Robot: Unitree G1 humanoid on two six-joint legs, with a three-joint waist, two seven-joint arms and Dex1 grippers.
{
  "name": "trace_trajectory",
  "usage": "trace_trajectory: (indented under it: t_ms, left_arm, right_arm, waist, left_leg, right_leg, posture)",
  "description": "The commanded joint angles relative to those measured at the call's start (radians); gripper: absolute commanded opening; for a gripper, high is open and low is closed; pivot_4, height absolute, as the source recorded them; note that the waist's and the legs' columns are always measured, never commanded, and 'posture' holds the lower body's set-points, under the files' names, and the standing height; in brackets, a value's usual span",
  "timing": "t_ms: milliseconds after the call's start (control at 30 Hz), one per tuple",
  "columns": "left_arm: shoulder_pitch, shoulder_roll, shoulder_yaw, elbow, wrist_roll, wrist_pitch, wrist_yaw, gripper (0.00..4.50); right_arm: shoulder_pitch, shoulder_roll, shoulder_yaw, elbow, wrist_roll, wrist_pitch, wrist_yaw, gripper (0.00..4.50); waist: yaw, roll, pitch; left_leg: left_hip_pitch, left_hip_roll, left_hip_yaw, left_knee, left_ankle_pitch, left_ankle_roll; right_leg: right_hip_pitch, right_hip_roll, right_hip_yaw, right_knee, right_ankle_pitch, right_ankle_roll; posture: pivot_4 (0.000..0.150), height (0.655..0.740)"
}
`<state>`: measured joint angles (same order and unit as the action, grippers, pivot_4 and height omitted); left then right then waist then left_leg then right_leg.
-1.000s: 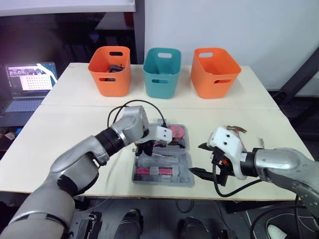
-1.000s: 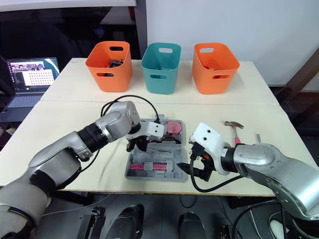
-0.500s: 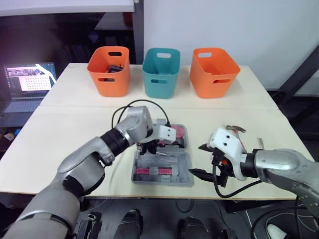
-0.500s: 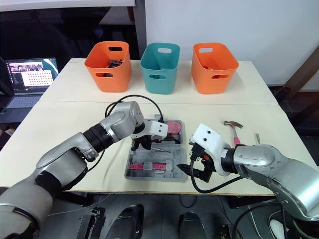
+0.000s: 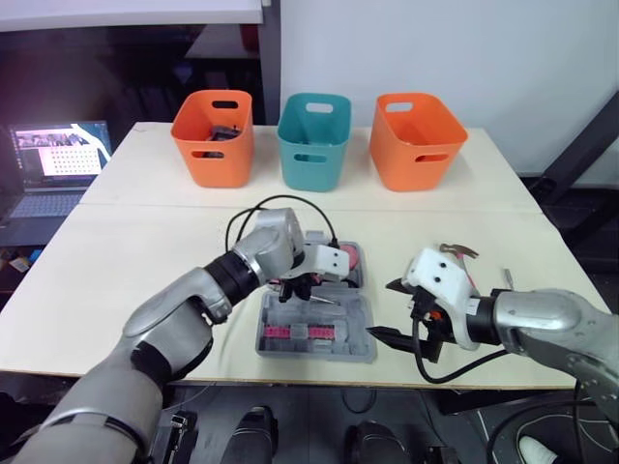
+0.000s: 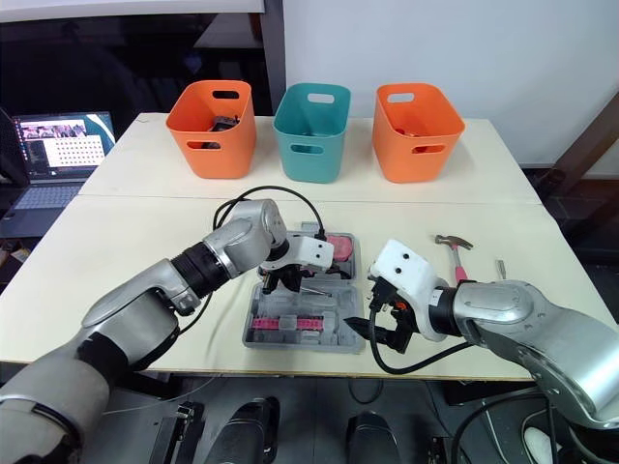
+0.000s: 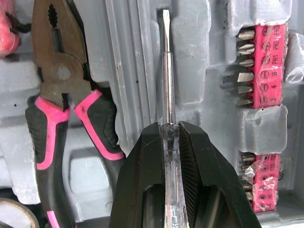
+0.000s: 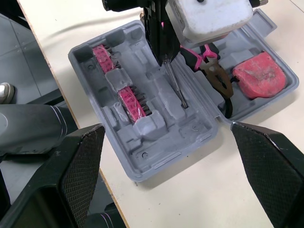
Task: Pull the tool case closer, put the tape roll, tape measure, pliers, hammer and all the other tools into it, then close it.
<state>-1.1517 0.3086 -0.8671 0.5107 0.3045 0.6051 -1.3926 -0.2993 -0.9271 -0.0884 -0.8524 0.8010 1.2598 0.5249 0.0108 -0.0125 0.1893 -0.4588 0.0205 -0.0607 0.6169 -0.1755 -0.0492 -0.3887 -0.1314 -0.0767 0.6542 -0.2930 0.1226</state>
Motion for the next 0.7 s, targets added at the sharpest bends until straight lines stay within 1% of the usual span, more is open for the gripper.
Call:
trace_trajectory:
  t_ms: [33,633,700]
  left_arm:
    - [-0.002,-0.003,0.025,0.001,0.017,-0.009,0.003,0.00]
    - [0.008,-0.007,0.025,0.012,0.033,-0.008,0.004,0.00]
    - [0.004,-0.011,0.030,0.011,0.036,0.018,0.001,1.02]
  right_arm:
    - [-0.013,-0.013,-0.020,-0.023,0.009,-0.006,-0.003,4.50]
    - [-0.017,-0.019,-0.005,-0.016,-0.001,-0.016,0.002,4.50]
    - [-0.017,-0.019,-0.004,-0.016,-0.002,-0.016,0.002,4.50]
  waist:
    - [0.000,0.000,0.000]
    - [0.000,0.000,0.000]
    - [0.000,0.000,0.000]
  left_leg:
    - [0.000,0.000,0.000,0.000,0.000,0.000]
    - [0.001,0.000,0.000,0.000,0.000,0.000]
    - [0.001,0.000,0.000,0.000,0.000,0.000]
  right_leg:
    - [0.000,0.000,0.000,0.000,0.000,0.000]
    - [0.001,0.000,0.000,0.000,0.000,0.000]
    - [0.001,0.000,0.000,0.001,0.000,0.000]
  posture:
    - [0.150,0.7400]
    - [0.150,0.7400]
    - [0.150,0.7400]
